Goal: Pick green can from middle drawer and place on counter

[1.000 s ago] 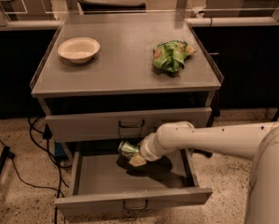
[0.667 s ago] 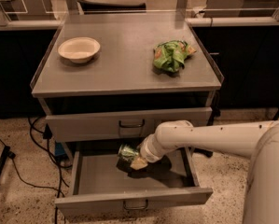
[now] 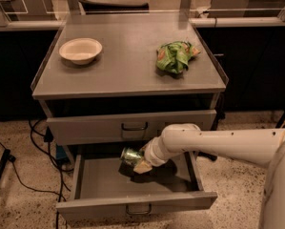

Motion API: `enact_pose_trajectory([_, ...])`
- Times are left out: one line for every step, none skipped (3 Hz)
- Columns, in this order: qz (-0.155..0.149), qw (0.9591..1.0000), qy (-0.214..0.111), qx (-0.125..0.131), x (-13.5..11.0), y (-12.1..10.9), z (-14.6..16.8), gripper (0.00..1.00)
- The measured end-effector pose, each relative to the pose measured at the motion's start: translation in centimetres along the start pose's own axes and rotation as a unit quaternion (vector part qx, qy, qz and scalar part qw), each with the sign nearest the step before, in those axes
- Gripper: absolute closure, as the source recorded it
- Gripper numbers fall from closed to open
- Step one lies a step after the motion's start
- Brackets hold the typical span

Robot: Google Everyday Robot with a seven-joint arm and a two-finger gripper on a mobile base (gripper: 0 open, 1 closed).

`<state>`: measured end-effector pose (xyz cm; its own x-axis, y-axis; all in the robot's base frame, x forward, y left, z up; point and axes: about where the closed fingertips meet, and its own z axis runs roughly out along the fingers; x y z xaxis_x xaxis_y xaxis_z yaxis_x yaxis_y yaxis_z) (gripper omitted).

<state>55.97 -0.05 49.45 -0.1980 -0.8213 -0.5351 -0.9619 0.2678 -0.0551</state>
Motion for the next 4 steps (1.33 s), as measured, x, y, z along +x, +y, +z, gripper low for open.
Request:
enact_pose_trajectory([-0.025, 0.9994, -0.021, -0.013, -0.7, 0.8, -2.7, 1.0])
enact_pose_trajectory([-0.038, 0.9986, -0.022, -0.03, 0.1, 2.3, -6.3, 1.0])
enact_pose_trajectory([-0.05, 0.998, -0.014, -0.035, 0.0, 3.2, -10.4, 1.0])
enact_pose_trajectory([-0.085, 0.9962, -0.01, -0.017, -3.6, 1.9, -14.7, 1.0])
